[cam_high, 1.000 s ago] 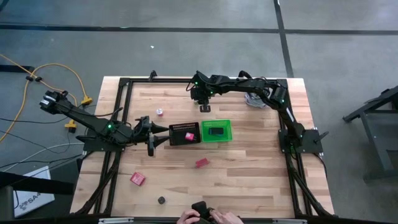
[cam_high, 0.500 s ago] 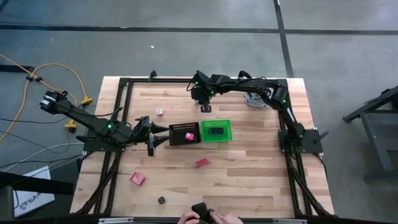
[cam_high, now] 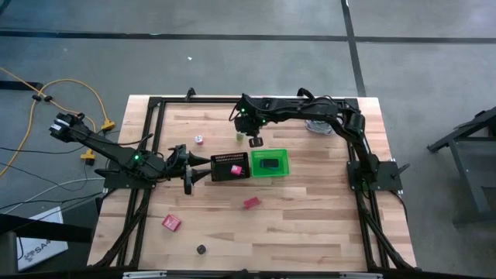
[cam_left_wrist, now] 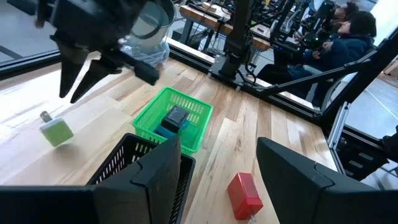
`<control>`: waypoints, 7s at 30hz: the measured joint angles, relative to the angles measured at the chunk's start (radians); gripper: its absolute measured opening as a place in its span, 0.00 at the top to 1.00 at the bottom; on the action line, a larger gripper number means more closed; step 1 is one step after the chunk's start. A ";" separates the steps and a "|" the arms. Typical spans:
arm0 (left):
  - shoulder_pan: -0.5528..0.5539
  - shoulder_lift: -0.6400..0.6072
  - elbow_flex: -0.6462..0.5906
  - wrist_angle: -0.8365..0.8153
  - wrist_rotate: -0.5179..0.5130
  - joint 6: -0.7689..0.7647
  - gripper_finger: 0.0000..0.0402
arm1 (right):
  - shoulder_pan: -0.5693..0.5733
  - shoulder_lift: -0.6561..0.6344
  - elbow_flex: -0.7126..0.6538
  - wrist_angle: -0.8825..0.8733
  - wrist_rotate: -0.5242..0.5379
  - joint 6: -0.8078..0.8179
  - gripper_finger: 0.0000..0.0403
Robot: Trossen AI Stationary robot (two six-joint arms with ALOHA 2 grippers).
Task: Pick & Place Office items
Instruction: Put the green charger adapter into the black bin
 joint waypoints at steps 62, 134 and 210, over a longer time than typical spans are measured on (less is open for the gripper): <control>0.000 0.000 0.000 0.002 0.000 0.000 0.49 | 0.089 0.056 0.000 0.105 0.103 -0.978 0.86; 0.000 0.000 0.000 0.007 0.000 0.000 0.49 | -0.011 -0.074 0.065 -0.106 0.235 -0.140 0.64; 0.000 0.000 0.000 0.008 0.000 0.000 0.49 | 0.102 -0.648 -0.672 0.244 -0.078 0.539 0.64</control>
